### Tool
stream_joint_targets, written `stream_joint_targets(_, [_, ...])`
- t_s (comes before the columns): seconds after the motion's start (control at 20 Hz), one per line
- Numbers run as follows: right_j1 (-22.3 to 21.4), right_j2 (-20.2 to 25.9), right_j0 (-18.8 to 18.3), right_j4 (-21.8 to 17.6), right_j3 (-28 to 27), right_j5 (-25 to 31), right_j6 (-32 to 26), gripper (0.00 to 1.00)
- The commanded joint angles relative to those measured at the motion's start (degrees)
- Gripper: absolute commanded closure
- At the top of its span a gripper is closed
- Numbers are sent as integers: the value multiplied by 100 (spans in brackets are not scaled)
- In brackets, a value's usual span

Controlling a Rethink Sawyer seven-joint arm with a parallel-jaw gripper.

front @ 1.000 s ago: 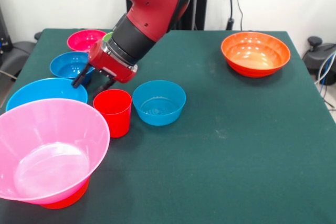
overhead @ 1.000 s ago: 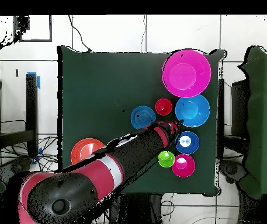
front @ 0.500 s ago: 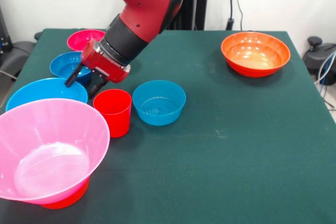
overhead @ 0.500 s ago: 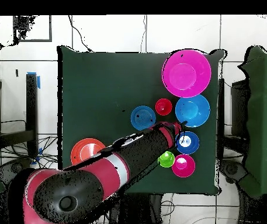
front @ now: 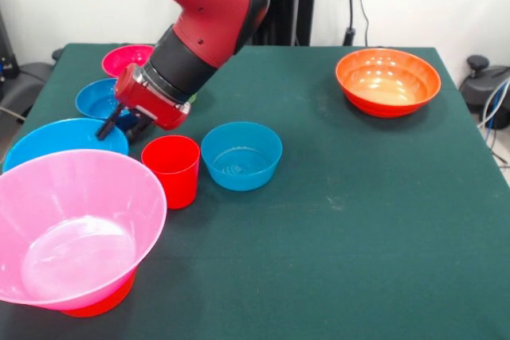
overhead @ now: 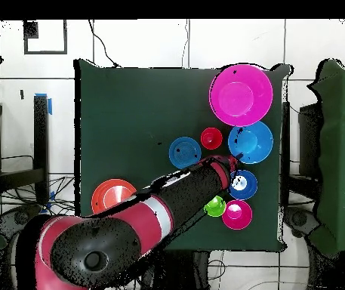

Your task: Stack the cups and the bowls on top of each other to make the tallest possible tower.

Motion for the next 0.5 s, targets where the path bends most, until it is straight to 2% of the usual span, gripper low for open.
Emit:
stream_joint_targets(0.05, [548, 524, 104, 290, -488, -822, 653, 100])
stream_joint_targets(0.2, [345, 738, 16, 125, -431, -605, 516, 100])
stream_joint_targets(0.5, [118, 773, 50, -2, -309, -416, 399, 100])
